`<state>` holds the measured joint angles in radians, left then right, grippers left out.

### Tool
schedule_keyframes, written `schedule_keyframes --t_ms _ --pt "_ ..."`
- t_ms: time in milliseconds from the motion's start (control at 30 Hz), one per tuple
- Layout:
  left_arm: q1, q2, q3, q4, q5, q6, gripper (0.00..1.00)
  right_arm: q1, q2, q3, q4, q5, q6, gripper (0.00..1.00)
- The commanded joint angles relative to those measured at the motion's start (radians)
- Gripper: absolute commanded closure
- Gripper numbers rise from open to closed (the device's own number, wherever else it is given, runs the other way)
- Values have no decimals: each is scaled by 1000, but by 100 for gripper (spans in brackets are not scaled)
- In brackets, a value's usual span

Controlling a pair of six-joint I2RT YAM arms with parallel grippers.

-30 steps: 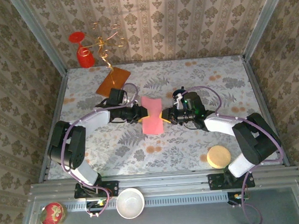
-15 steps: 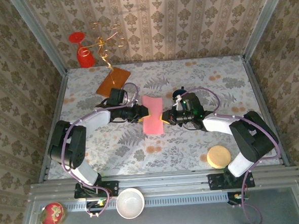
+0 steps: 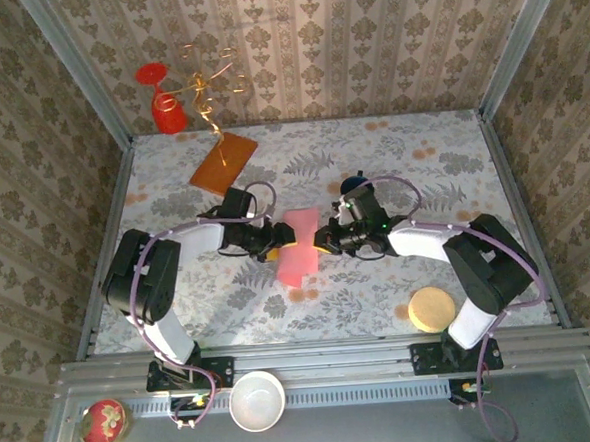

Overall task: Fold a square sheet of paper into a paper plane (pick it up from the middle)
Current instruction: First fold in half a square sheet of paper at the center of the table.

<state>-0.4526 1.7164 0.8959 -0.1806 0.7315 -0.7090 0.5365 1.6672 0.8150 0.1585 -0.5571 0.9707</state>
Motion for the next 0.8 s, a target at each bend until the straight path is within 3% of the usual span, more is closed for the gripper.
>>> schedule_keyframes --t_ms 0,233,533,767 --pt "36 -56 -19 -60 -53 41 34 22 26 51 -63 45 -20 99" --pt "40 -104 -40 -96 -136 65 31 55 93 100 -55 82 17 99" --pt "-80 -73 13 -162 -252 104 32 68 130 78 -61 126 33 99" --pt "-124 -25 53 -191 -317 117 35 68 97 58 -94 170 9 99"
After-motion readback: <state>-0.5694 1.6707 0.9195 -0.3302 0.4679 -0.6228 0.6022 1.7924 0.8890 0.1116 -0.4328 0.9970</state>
